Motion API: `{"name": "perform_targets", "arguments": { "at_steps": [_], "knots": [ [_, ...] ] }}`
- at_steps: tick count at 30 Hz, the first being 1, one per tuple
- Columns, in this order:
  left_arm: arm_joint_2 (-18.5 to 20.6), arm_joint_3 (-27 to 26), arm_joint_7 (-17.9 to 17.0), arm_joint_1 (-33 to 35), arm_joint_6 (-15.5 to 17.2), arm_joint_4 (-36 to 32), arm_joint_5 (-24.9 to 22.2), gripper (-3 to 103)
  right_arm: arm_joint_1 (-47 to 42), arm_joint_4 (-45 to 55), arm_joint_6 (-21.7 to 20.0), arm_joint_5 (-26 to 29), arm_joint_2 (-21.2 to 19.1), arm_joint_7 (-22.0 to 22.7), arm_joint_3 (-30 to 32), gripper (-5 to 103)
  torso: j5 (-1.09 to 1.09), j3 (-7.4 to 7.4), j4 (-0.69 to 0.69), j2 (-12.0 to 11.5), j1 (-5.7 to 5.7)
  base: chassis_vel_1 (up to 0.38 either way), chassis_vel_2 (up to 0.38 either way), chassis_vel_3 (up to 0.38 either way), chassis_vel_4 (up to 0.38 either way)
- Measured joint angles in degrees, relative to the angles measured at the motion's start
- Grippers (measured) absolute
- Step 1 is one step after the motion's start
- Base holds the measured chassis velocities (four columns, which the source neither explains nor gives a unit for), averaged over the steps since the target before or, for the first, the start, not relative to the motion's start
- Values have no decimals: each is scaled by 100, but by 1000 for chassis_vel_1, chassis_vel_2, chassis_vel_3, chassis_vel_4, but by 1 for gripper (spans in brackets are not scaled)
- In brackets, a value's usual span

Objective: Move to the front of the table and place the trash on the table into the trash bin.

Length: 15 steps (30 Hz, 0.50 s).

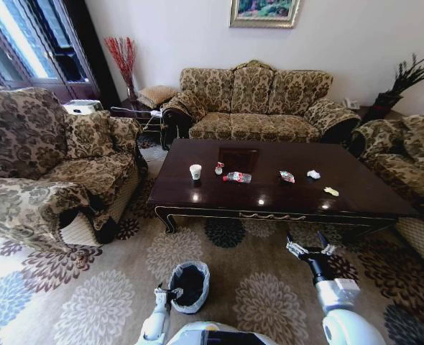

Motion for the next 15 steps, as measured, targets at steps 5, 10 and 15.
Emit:
{"name": "perform_targets", "arguments": {
  "at_steps": [5,10,15],
  "knots": [
    [-6,34,110,-89,26,148,1,98,-1,5,0,-12,12,39,9,100,0,0,0,0,0,0,0,0,0],
    [-50,46,128,-209,134,264,-5,81,-32,10,6,-18,24,66,88,100,0,0,0,0,0,0,0,0,0],
    [-28,37,138,-265,136,346,40,70,-41,-6,31,-14,32,65,136,100,0,0,0,0,0,0,0,0,0]
  ]
}}
